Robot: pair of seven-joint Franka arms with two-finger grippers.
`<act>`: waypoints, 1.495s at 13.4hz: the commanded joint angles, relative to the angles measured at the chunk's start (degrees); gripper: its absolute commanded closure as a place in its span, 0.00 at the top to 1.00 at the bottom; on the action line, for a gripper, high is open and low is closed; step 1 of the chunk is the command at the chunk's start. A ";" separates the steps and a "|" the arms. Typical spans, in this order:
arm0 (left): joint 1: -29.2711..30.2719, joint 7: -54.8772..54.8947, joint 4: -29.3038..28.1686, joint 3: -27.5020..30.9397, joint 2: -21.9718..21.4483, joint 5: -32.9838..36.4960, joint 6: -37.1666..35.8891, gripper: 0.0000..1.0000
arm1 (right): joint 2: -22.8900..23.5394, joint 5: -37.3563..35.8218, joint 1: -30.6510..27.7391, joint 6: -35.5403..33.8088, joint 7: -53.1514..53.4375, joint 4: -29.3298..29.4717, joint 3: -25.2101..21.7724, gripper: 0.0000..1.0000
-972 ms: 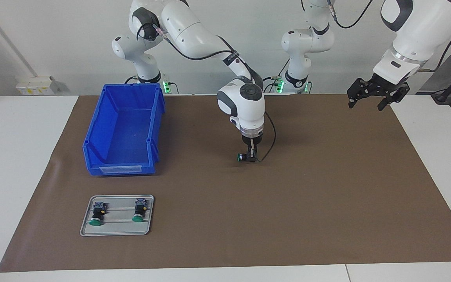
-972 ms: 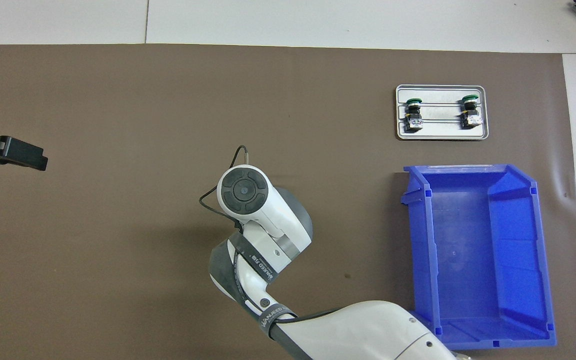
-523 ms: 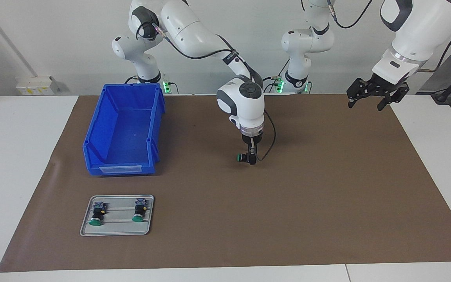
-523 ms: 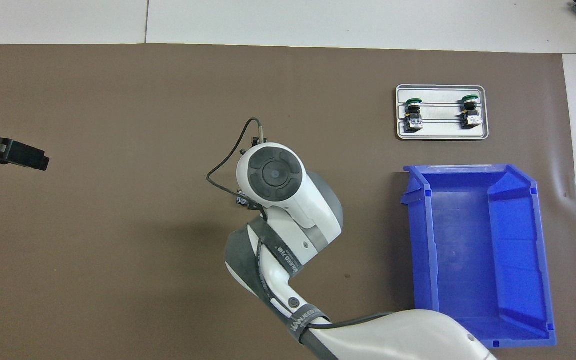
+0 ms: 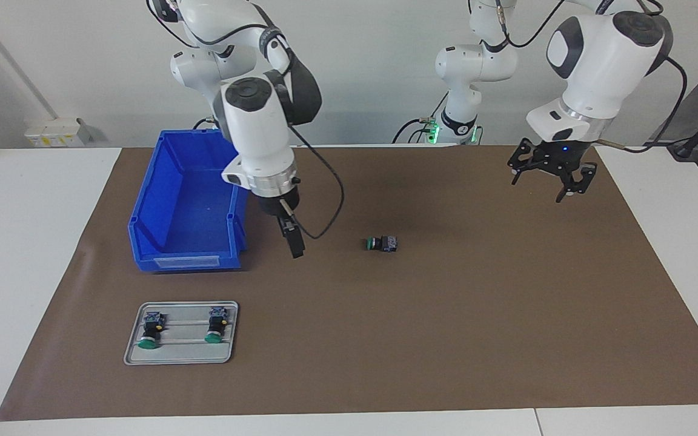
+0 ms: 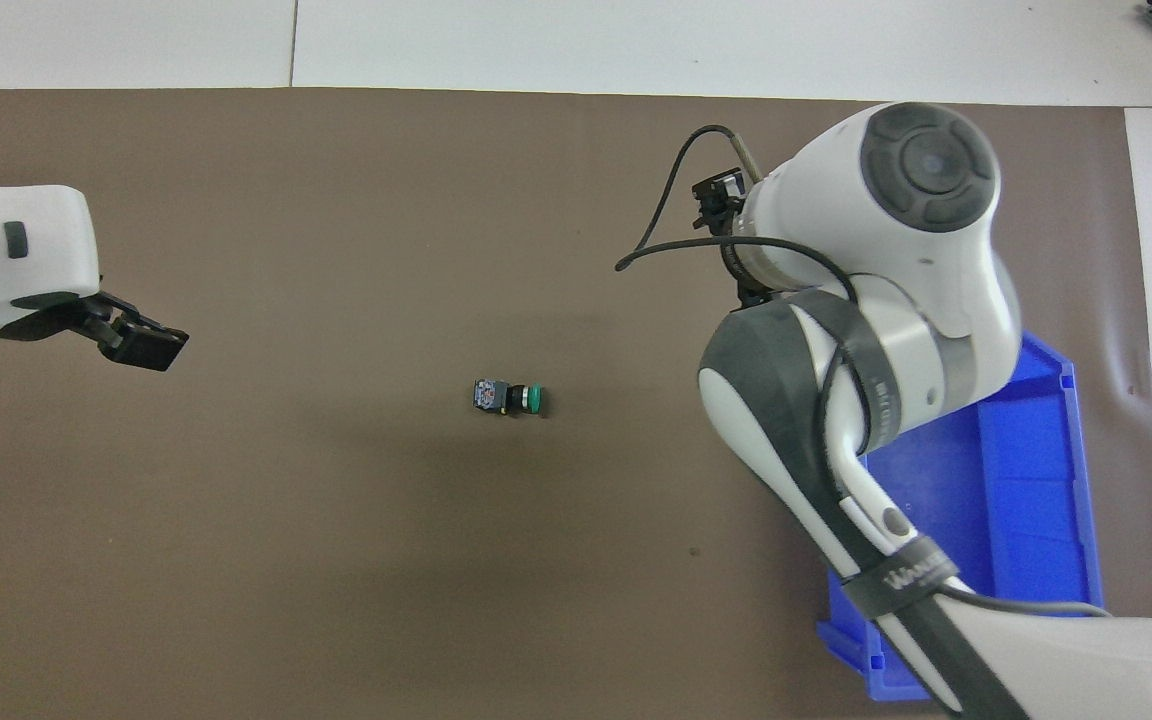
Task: Place and press button with both arms
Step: 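Release the button with the right gripper while the left gripper reaches toward it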
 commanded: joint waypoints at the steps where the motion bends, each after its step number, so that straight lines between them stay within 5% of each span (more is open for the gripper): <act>1: -5.21 6.50 -2.20 0.66 1.98 -0.53 7.65 1.00 | -3.88 -0.80 -7.20 -2.57 -20.19 -2.20 0.99 1.00; 5: -8.75 26.18 -2.20 0.67 6.74 -0.61 12.23 0.98 | -7.57 -0.80 -18.28 -8.90 -55.27 -1.93 0.90 1.00; 8: -11.55 27.09 -3.77 0.49 9.03 -1.48 17.85 0.87 | -10.38 -0.80 -22.60 -14.70 -66.57 -1.14 0.55 1.00; 10: -13.83 29.71 -3.78 0.49 11.22 -7.09 18.48 0.87 | -12.06 -0.80 -23.31 -18.13 -69.14 -1.14 0.37 1.00; 13: -18.39 29.73 -4.22 0.58 13.85 -7.47 19.96 0.79 | -12.15 -0.89 -22.70 -18.59 -69.15 -1.32 0.46 1.00; 20: -24.39 22.87 -7.03 0.66 21.33 -7.47 31.49 0.80 | -12.15 -5.37 -21.64 -19.28 -71.96 -1.06 0.99 1.00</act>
